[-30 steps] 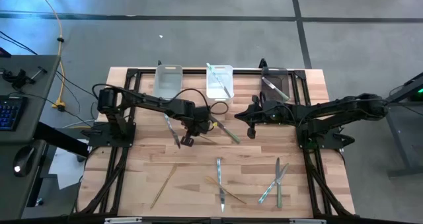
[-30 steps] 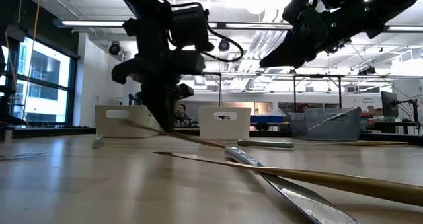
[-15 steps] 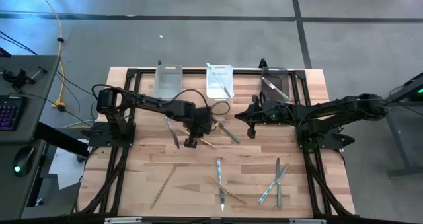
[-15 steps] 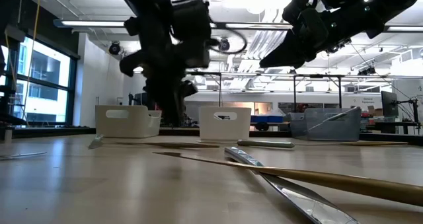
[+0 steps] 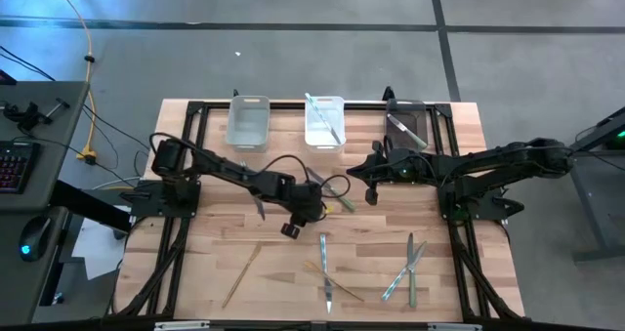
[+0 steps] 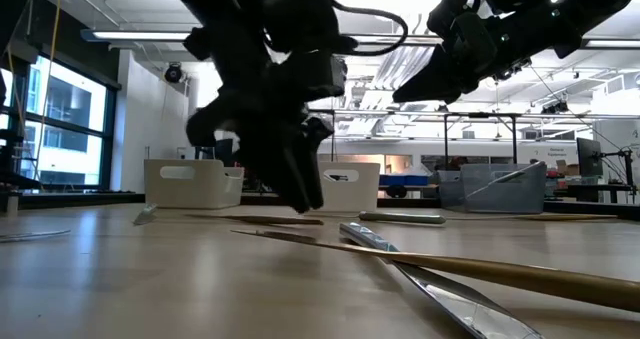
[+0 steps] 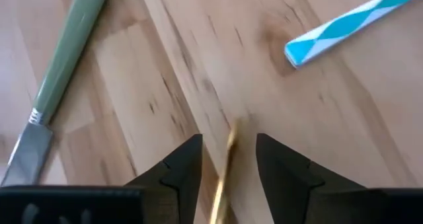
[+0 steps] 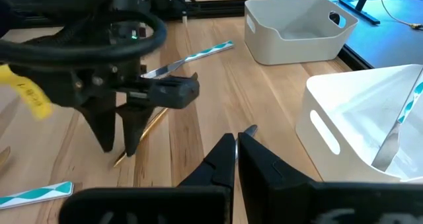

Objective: Sort silverware by color (type)
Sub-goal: Put the top left gold table knife into the gray bin

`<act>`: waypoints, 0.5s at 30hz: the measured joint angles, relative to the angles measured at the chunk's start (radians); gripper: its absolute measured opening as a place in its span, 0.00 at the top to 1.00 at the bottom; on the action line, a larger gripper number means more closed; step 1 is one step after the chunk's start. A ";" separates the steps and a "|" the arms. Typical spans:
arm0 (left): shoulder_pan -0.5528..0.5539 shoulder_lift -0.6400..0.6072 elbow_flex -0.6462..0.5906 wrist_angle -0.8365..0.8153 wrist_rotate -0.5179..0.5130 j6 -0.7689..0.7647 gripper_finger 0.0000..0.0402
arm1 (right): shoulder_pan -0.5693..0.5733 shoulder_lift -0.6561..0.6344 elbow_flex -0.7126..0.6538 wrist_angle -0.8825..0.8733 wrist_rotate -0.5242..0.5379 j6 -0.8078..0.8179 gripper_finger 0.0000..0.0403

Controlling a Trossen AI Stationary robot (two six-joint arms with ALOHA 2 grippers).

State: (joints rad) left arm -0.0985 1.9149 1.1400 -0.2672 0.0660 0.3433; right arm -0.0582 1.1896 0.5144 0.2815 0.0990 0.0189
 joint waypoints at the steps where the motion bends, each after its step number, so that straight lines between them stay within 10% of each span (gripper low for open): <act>1: 0.000 0.007 0.000 0.017 -0.004 0.007 0.67 | 0.000 0.000 0.000 0.000 0.000 0.000 1.00; 15: 0.003 0.066 0.005 -0.042 -0.012 0.077 0.82 | 0.000 0.000 0.000 -0.004 0.000 0.000 1.00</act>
State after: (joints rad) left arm -0.0952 1.9804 1.1454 -0.3096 0.0536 0.4202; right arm -0.0582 1.1892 0.5144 0.2775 0.0994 0.0189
